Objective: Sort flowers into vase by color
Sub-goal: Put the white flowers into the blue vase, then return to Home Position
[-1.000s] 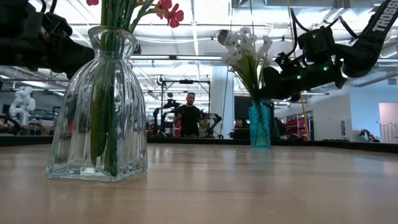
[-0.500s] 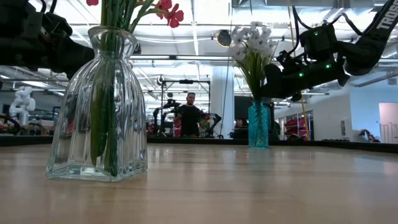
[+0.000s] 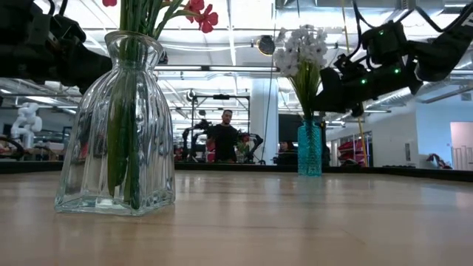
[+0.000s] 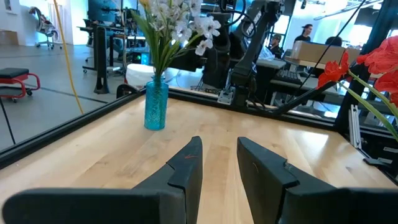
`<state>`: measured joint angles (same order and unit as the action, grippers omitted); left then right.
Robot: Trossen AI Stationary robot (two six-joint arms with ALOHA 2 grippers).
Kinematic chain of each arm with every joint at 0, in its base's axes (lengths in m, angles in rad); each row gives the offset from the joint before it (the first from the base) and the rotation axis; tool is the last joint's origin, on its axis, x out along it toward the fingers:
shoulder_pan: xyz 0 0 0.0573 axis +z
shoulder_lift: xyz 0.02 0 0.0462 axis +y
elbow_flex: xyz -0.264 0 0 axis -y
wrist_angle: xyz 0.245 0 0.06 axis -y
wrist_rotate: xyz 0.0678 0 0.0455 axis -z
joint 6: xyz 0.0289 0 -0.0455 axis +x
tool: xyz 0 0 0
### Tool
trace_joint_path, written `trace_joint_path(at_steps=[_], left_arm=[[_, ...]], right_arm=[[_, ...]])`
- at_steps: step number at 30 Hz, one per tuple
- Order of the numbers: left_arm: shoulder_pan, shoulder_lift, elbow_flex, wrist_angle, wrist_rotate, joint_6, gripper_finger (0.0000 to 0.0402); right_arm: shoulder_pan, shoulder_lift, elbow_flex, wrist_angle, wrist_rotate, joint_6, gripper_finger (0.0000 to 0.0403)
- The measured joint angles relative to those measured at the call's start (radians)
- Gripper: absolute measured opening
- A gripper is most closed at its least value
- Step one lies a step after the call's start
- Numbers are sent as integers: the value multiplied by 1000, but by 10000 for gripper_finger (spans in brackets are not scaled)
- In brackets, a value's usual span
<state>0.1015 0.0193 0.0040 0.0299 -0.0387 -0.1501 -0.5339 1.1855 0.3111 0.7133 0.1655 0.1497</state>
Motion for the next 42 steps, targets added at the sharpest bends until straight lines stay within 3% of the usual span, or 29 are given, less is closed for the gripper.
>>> trace_joint_path(at_steps=[18, 21, 27, 34, 42], left_arm=[[0, 0, 0, 5, 0, 0, 106], [0, 0, 0, 6, 0, 0, 106], [0, 0, 0, 6, 0, 0, 106], [0, 0, 0, 6, 0, 0, 106], [0, 0, 0, 6, 0, 0, 106]], right_arm=[[63, -277, 1, -390, -50, 27, 118], [85, -299, 1, -418, -106, 29, 95], [143, -332, 1, -444, -171, -4, 10], [275, -404, -2, -562, -169, 33, 1], [434, -474, -125, -528, -106, 124, 0]])
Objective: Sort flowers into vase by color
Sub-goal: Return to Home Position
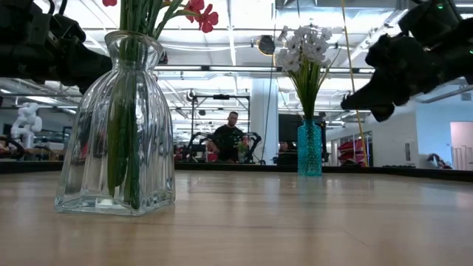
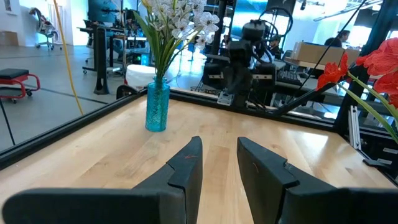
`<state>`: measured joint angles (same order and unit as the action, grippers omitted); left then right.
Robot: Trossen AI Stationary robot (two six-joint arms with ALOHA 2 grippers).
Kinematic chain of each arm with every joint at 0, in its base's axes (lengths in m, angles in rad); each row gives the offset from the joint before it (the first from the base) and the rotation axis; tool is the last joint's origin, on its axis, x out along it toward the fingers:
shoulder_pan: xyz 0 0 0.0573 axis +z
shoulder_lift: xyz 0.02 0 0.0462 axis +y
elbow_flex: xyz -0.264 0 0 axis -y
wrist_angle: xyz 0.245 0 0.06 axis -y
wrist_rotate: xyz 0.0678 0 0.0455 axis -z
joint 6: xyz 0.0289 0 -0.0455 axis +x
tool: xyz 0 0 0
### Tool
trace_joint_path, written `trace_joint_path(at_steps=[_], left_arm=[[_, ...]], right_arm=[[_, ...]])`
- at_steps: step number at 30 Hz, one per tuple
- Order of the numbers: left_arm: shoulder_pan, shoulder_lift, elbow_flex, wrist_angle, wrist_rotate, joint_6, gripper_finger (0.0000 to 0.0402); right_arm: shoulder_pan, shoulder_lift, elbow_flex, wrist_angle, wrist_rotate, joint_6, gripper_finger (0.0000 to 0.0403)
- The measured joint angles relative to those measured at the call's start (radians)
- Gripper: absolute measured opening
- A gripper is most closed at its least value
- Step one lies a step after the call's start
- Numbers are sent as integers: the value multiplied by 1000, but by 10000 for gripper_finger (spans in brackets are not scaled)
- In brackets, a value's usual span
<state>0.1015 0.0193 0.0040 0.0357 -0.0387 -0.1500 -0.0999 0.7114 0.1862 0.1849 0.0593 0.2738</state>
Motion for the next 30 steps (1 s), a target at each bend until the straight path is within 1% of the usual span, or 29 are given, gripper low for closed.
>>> trace_joint_path(at_steps=[5, 9, 14, 25, 30], left_arm=[[0, 0, 0, 0, 0, 0, 106], [0, 0, 0, 0, 0, 0, 106], [0, 0, 0, 0, 0, 0, 106], [0, 0, 0, 0, 0, 0, 106], [0, 0, 0, 0, 0, 0, 106]], right_arm=[[60, -72, -62, 84, -7, 3, 0], [91, -144, -104, 79, -13, -22, 0], [104, -268, -167, 80, -13, -28, 0], [104, -526, -172, -102, -7, -34, 0], [104, -628, -172, -136, -5, -34, 0]])
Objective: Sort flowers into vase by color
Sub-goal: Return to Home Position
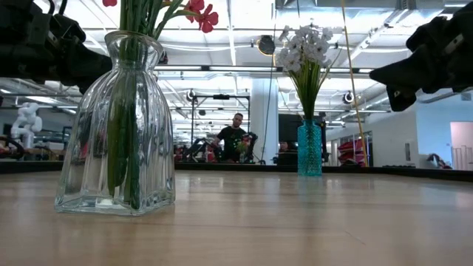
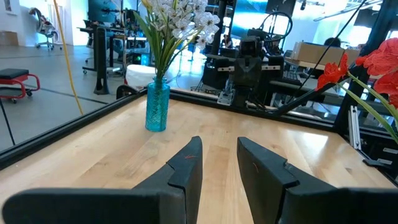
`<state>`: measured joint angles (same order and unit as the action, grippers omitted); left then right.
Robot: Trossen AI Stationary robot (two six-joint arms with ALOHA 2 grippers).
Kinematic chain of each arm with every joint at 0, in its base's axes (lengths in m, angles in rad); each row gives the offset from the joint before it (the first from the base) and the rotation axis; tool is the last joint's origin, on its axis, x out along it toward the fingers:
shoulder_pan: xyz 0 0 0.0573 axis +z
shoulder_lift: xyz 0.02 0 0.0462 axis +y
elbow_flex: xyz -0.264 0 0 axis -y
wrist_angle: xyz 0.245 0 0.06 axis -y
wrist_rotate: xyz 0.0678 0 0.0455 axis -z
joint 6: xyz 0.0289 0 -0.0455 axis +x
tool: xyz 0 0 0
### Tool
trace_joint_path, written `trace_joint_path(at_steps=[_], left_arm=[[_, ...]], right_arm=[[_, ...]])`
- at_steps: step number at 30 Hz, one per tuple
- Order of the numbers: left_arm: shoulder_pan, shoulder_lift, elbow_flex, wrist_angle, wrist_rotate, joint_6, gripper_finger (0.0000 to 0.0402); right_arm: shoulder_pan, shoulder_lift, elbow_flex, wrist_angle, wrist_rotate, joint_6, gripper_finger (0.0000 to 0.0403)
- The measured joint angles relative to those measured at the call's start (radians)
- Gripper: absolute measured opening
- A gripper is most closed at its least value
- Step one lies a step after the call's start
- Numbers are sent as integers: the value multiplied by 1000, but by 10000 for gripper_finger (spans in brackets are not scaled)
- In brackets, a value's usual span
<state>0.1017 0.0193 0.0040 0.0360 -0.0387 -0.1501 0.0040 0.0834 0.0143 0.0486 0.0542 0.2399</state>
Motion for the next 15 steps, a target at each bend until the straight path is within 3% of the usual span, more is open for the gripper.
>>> trace_joint_path(at_steps=[15], left_arm=[[0, 0, 0, 0, 0, 0, 106]], right_arm=[[0, -41, 1, -22, -2, -16, 0]])
